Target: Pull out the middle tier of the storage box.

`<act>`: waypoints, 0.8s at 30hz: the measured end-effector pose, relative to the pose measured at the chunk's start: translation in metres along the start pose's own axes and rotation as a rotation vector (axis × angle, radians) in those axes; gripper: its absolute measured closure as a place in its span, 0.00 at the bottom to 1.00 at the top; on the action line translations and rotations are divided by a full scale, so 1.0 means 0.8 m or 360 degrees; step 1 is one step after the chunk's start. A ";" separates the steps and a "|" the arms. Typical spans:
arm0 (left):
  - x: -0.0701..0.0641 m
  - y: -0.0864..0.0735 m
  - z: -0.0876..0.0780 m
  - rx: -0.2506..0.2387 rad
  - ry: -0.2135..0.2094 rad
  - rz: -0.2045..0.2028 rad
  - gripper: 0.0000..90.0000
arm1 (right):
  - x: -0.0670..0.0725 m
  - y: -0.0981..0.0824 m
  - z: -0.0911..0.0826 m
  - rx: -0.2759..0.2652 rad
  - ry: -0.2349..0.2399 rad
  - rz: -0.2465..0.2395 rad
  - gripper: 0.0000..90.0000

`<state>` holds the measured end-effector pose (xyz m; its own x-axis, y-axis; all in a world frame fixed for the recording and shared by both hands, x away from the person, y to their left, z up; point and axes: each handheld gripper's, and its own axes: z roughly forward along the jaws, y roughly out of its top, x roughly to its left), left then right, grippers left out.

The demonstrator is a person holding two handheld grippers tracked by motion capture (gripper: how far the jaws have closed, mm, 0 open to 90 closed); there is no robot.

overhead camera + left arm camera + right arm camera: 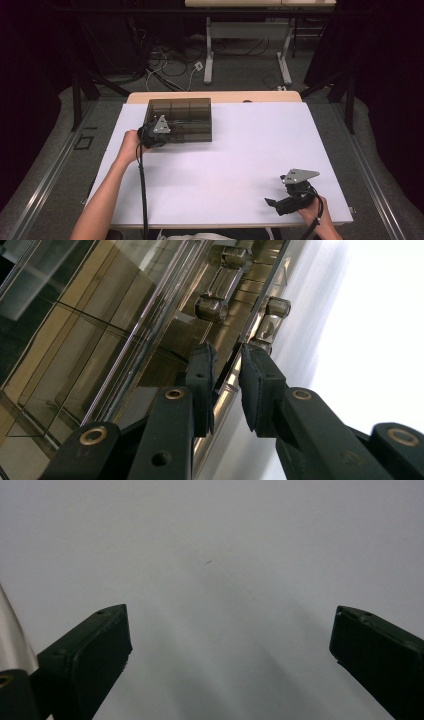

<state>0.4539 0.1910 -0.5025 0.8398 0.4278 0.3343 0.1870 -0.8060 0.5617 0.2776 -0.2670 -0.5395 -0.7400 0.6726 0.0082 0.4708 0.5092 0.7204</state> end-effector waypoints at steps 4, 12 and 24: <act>0.001 0.000 -0.001 0.0008 0.0001 0.0023 0.84 | -0.001 -0.001 0.000 -0.0006 -0.0007 0.0000 0.03; -0.001 -0.001 -0.004 0.0016 -0.0020 0.0048 0.85 | 0.000 0.000 -0.001 0.0001 -0.0003 -0.0002 0.03; 0.000 -0.004 -0.008 0.0013 -0.0074 0.0034 0.85 | 0.000 -0.001 -0.001 -0.0010 -0.0009 -0.0005 0.03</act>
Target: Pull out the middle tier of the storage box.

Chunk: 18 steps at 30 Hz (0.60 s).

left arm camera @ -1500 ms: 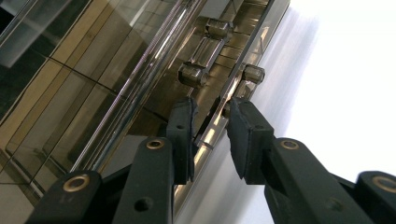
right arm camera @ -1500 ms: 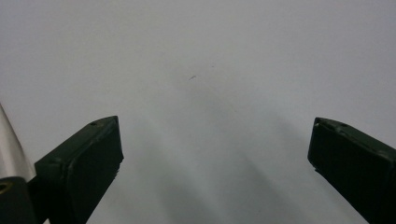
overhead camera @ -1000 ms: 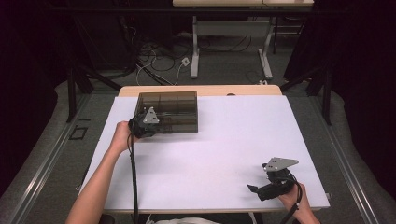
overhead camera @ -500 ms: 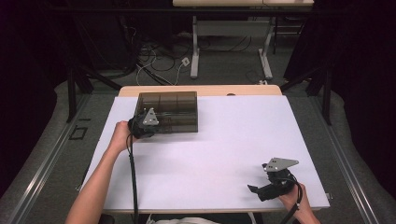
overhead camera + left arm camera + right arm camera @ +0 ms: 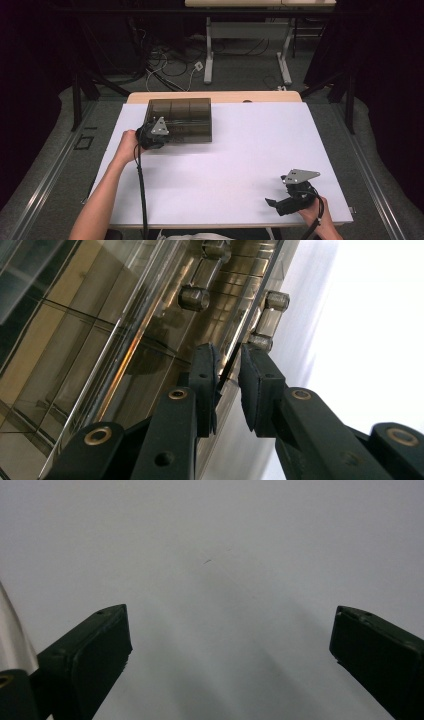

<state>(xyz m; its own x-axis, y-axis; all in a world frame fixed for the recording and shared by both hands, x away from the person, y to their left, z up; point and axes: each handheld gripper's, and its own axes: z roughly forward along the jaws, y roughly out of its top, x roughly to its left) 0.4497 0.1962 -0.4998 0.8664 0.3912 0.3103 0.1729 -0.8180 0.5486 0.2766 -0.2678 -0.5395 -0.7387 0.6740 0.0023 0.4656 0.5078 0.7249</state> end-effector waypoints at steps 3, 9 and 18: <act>0.000 -0.001 -0.001 -0.0007 -0.0014 -0.0007 0.85 | 0.000 0.000 -0.001 0.0011 0.0003 -0.0002 0.03; -0.001 -0.002 -0.002 -0.0010 -0.0024 -0.0013 0.85 | 0.000 0.000 -0.001 0.0013 0.0003 -0.0002 0.03; -0.003 -0.004 -0.005 -0.0013 -0.0061 -0.0005 0.86 | 0.000 -0.001 0.000 0.0004 0.0003 0.0001 0.03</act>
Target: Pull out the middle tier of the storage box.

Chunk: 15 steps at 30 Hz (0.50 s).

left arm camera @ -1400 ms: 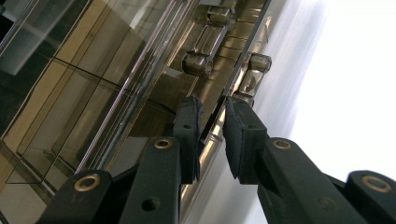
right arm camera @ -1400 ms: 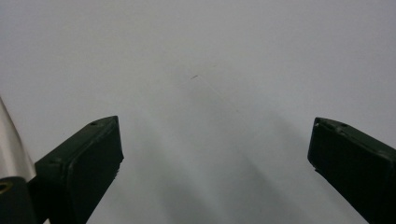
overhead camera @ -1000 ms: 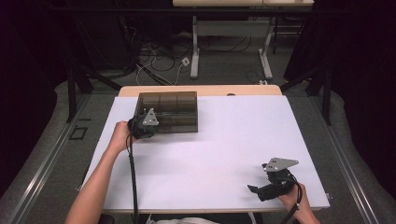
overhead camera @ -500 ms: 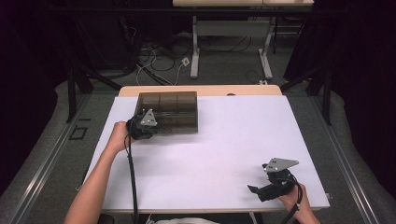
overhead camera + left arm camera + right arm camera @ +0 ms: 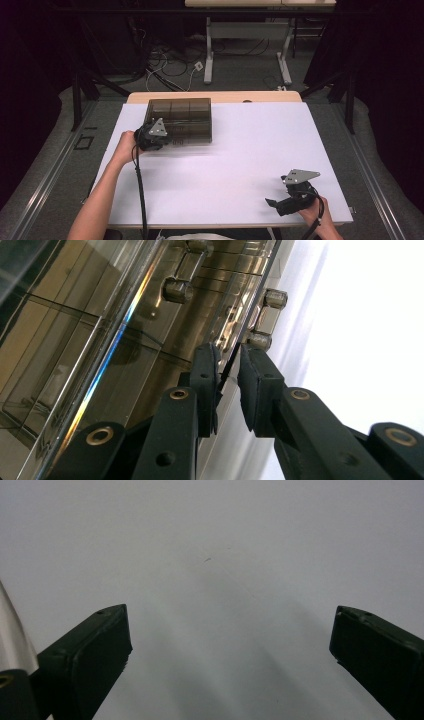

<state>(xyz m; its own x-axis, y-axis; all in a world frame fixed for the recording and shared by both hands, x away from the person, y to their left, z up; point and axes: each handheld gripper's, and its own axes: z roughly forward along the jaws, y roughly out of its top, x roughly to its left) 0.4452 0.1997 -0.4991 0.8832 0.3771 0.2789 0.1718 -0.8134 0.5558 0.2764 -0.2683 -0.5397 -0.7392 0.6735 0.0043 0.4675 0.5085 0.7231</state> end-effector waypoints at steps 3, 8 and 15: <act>-0.001 -0.002 -0.001 -0.0007 -0.0013 -0.0010 0.86 | 0.001 0.001 -0.001 0.0010 0.0004 -0.0004 0.03; -0.004 -0.004 -0.002 -0.0010 -0.0013 0.0012 0.86 | 0.000 0.000 -0.001 0.0009 0.0005 -0.0010 0.03; -0.005 -0.004 -0.003 -0.0003 -0.0024 0.0009 0.86 | 0.001 0.001 0.000 0.0005 -0.0006 -0.0012 0.03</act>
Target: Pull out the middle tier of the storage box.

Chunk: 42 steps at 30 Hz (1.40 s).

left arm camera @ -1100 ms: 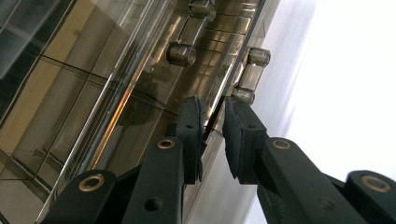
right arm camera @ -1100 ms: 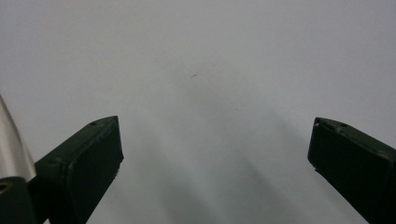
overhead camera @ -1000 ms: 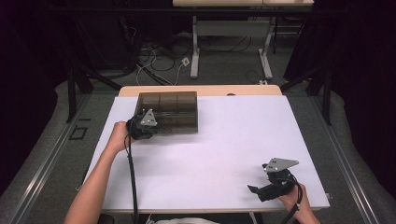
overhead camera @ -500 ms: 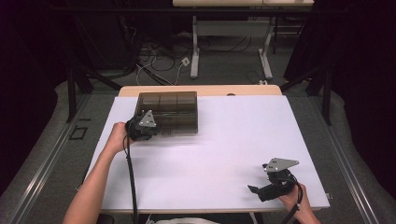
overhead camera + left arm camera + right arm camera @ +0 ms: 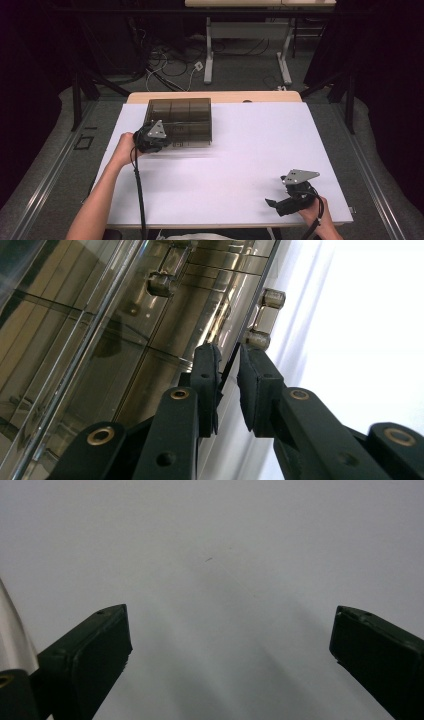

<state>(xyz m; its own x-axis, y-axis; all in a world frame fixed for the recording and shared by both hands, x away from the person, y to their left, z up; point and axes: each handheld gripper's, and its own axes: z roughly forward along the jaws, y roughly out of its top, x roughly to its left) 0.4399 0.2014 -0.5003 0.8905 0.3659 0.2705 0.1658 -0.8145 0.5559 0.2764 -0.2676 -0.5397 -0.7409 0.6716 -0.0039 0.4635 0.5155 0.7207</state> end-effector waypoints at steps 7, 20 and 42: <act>-0.003 0.001 -0.001 0.0014 -0.0008 -0.0002 0.86 | 0.000 0.000 0.000 -0.0001 0.0001 0.0002 0.03; -0.007 0.001 -0.003 0.0026 -0.0026 -0.0004 0.86 | 0.000 0.000 0.001 -0.0009 0.0006 -0.0003 0.03; -0.012 -0.002 -0.008 0.0037 -0.0099 -0.0001 0.86 | -0.001 -0.001 0.001 0.0000 0.0011 0.0003 0.03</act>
<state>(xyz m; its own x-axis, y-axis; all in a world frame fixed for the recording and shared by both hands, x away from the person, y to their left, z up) 0.4282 0.2022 -0.4987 0.9148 0.3384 0.2205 0.1756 -0.8248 0.5374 0.2769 -0.2677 -0.5406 -0.7434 0.6688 0.0019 0.4647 0.5146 0.7206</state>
